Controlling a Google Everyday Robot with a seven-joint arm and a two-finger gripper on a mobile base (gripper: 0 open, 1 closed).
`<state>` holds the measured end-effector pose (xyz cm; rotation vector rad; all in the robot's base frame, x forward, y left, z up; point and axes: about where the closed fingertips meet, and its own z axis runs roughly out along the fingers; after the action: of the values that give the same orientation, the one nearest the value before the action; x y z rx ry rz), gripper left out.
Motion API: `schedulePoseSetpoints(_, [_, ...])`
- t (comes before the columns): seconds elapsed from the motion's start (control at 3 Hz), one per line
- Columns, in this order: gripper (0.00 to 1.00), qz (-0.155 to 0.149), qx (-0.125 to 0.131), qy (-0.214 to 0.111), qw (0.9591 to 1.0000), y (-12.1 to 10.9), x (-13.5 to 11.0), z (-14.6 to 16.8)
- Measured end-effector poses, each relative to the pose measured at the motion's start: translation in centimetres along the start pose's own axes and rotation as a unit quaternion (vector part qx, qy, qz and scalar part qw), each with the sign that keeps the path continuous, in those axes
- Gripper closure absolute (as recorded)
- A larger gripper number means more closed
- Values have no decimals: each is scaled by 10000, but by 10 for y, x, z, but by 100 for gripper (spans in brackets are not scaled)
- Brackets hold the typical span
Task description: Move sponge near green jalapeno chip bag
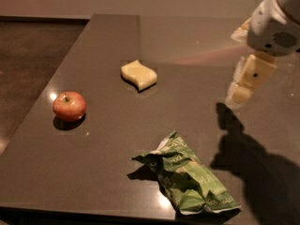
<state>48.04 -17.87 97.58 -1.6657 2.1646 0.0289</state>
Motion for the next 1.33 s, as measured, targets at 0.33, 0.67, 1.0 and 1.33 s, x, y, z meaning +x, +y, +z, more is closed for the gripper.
schedulePoseSetpoints(0.33, [0,-4,-67,-148,9999,-10,-22,22])
schedulePoseSetpoints(0.67, [0,-26,-95,-248,9996,-19,-52,47])
schedulePoseSetpoints(1.0, [0,-40,-107,-286,9995,-27,-76,68])
schedulePoseSetpoints(1.33, [0,-102,-178,-224,9995,-33,-103,99])
